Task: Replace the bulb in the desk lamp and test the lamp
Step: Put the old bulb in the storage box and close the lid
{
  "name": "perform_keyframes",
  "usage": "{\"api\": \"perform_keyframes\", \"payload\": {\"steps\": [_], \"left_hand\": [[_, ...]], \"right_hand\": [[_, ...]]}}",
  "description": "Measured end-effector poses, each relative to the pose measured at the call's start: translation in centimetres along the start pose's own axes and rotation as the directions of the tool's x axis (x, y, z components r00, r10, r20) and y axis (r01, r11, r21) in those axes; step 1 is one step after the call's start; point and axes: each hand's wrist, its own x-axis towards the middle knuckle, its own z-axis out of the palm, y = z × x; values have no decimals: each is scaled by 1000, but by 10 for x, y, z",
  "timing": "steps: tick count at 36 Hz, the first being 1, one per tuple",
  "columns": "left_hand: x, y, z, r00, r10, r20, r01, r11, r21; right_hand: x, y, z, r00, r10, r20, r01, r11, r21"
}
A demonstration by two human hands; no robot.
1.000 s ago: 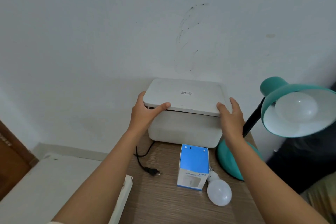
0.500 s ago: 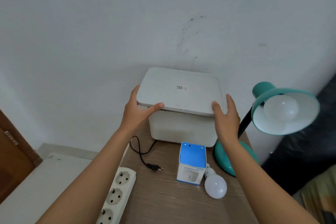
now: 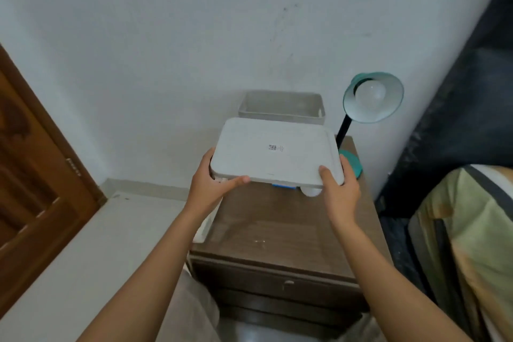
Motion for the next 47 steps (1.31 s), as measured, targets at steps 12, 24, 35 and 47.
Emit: {"api": "perform_keyframes", "payload": {"steps": [12, 24, 35, 47], "left_hand": [[-119, -49, 21, 968, -198, 156, 182, 977, 113], [-115, -64, 25, 954, -236, 185, 198, 960, 199], [-115, -69, 31, 964, -204, 172, 127, 918, 376], [-109, -54, 36, 922, -326, 211, 171, 828, 533]], "right_hand": [[-88, 62, -81, 997, 60, 46, -45, 961, -274], [-76, 79, -90, 976, 120, 183, 1, 834, -552], [-72, 82, -89, 961, 165, 220, 30, 733, -679], [-75, 72, -86, 953, 200, 226, 10, 729, -685]]}}
